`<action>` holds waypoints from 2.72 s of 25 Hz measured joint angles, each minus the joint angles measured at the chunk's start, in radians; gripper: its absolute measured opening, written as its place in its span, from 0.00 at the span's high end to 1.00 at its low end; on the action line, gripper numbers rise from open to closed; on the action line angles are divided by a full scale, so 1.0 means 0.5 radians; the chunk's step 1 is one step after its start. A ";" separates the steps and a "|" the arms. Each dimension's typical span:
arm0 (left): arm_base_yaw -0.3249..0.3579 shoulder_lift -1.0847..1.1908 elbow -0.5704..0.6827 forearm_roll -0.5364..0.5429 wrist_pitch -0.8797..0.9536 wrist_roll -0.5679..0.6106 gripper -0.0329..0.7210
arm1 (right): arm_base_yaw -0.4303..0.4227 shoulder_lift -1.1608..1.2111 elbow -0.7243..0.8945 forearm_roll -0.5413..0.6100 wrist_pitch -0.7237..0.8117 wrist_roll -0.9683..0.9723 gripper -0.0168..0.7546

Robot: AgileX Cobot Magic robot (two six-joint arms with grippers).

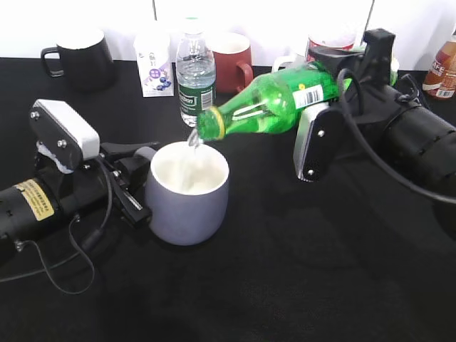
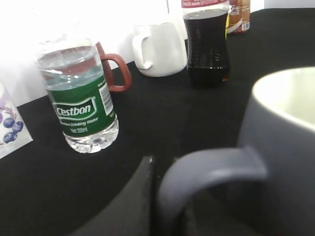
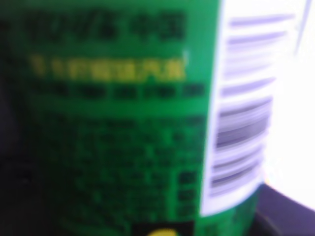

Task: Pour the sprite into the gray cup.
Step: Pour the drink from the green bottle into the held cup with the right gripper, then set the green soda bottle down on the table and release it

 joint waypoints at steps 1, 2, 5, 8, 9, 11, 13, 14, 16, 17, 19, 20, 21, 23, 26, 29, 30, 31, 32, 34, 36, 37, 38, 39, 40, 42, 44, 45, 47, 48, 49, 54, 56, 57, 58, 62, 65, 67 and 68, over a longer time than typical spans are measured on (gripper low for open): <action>0.000 -0.002 -0.006 0.000 0.000 0.000 0.88 | 0.000 0.000 0.000 -0.017 -0.003 -0.026 0.43; 0.000 -0.009 -0.010 -0.002 0.000 0.000 0.88 | 0.000 0.000 0.000 -0.026 -0.004 -0.042 0.43; 0.000 -0.013 -0.014 -0.002 0.000 0.000 0.88 | 0.000 0.000 0.000 -0.036 -0.004 -0.067 0.43; 0.000 -0.013 -0.014 0.000 0.000 0.000 0.88 | 0.000 0.000 0.000 -0.038 -0.005 -0.106 0.43; 0.000 -0.013 -0.014 0.002 0.000 0.002 0.88 | 0.000 0.000 0.000 -0.040 -0.005 -0.119 0.43; 0.000 -0.013 -0.014 0.004 0.002 0.002 0.88 | 0.000 0.000 0.000 -0.040 -0.014 -0.136 0.43; 0.000 -0.013 -0.014 0.006 0.002 0.003 0.88 | 0.000 0.000 0.000 -0.040 -0.027 -0.144 0.43; 0.000 -0.013 -0.014 0.006 0.004 0.003 0.88 | 0.000 0.000 0.000 -0.040 -0.033 -0.144 0.43; 0.000 -0.013 -0.014 0.006 0.007 0.007 0.88 | 0.000 0.000 0.000 -0.040 -0.040 -0.148 0.43; 0.000 -0.013 -0.014 0.006 0.011 0.009 0.88 | 0.000 0.000 0.000 -0.040 -0.044 -0.148 0.43; 0.000 -0.013 -0.014 0.006 0.018 0.009 0.88 | 0.000 0.000 -0.001 -0.040 -0.048 -0.148 0.43; 0.000 -0.013 -0.014 0.006 0.018 0.009 0.88 | 0.000 0.000 -0.002 -0.040 -0.048 -0.148 0.43; 0.000 -0.013 -0.014 0.006 0.018 0.010 0.88 | 0.000 0.000 -0.002 -0.040 -0.048 -0.148 0.43; 0.000 -0.013 -0.014 0.011 0.031 0.010 0.88 | 0.000 0.000 -0.003 -0.042 -0.048 -0.148 0.43; 0.000 -0.013 -0.014 0.023 0.037 0.011 0.88 | 0.000 0.000 -0.003 -0.042 -0.048 -0.148 0.43; 0.000 -0.021 -0.014 0.034 0.050 0.016 0.88 | 0.000 0.000 -0.003 -0.042 -0.050 -0.148 0.43; 0.000 -0.050 -0.014 0.047 0.054 0.016 0.88 | 0.000 0.000 -0.003 -0.044 -0.050 -0.148 0.43; 0.000 -0.061 -0.014 0.057 0.052 0.016 0.88 | 0.000 0.000 -0.003 -0.046 -0.050 -0.148 0.43; 0.000 -0.068 -0.014 0.074 0.042 0.016 0.88 | 0.000 0.000 -0.003 -0.053 -0.050 -0.148 0.43; 0.000 -0.068 -0.014 0.088 0.052 0.017 0.88 | 0.000 0.000 -0.003 -0.057 -0.051 -0.148 0.43; 0.000 -0.068 -0.014 0.090 0.052 0.017 0.88 | 0.000 0.000 -0.003 -0.057 -0.051 -0.148 0.43; 0.000 -0.068 -0.014 0.090 0.052 0.017 0.88 | 0.000 0.000 -0.003 -0.057 -0.052 -0.148 0.43; 0.000 -0.068 -0.014 0.090 0.052 0.017 0.88 | 0.000 0.000 -0.003 -0.057 -0.052 -0.148 0.43; 0.000 -0.068 -0.014 0.090 0.052 0.017 0.88 | 0.000 0.000 -0.003 -0.057 -0.055 -0.148 0.43; 0.000 -0.068 -0.014 0.090 0.052 0.017 0.88 | 0.000 0.000 -0.003 -0.057 -0.057 -0.134 0.43; 0.000 -0.068 -0.014 0.087 0.054 0.017 0.88 | 0.000 0.000 -0.003 -0.057 -0.057 -0.002 0.43; 0.000 -0.068 -0.014 0.023 0.054 0.017 0.88 | 0.000 0.000 -0.003 -0.059 -0.057 0.379 0.43; 0.000 -0.068 -0.014 -0.012 0.056 0.017 0.88 | 0.000 0.000 -0.003 -0.059 -0.057 0.621 0.43; 0.000 -0.068 -0.014 -0.079 0.060 0.019 0.88 | 0.000 0.000 -0.003 -0.057 -0.057 1.371 0.43; 0.000 -0.068 -0.014 -0.090 0.060 0.019 0.88 | 0.000 0.000 -0.003 -0.057 -0.057 1.716 0.43; 0.000 -0.068 -0.014 -0.123 0.060 0.019 0.88 | 0.000 0.000 -0.003 -0.057 -0.057 1.907 0.43; 0.054 -0.059 -0.037 -0.793 0.060 0.190 0.88 | 0.000 0.000 0.000 0.096 -0.061 2.882 0.43; 0.219 -0.026 -0.126 -0.810 0.060 0.207 0.88 | 0.000 0.000 0.075 0.290 -0.147 2.896 0.43; 0.324 -0.001 -0.182 -0.810 0.060 0.209 0.88 | 0.000 0.000 0.147 0.386 -0.213 2.905 0.43; 0.419 0.037 -0.234 -0.812 0.058 0.213 0.88 | -0.003 0.000 0.211 0.500 -0.250 2.926 0.43; 0.627 0.237 -0.457 -0.795 0.060 0.217 0.88 | -0.332 0.000 0.310 0.539 -0.258 3.090 0.43; 0.660 0.474 -0.703 -0.779 0.060 0.218 0.88 | -0.724 0.000 0.308 0.376 -0.260 3.158 0.43; 0.660 0.598 -0.825 -0.781 0.060 0.218 0.88 | -0.933 0.000 0.246 0.256 -0.260 3.170 0.43; 0.660 0.645 -0.873 -0.794 0.052 0.213 0.88 | -0.977 0.000 0.209 0.227 -0.260 3.170 0.43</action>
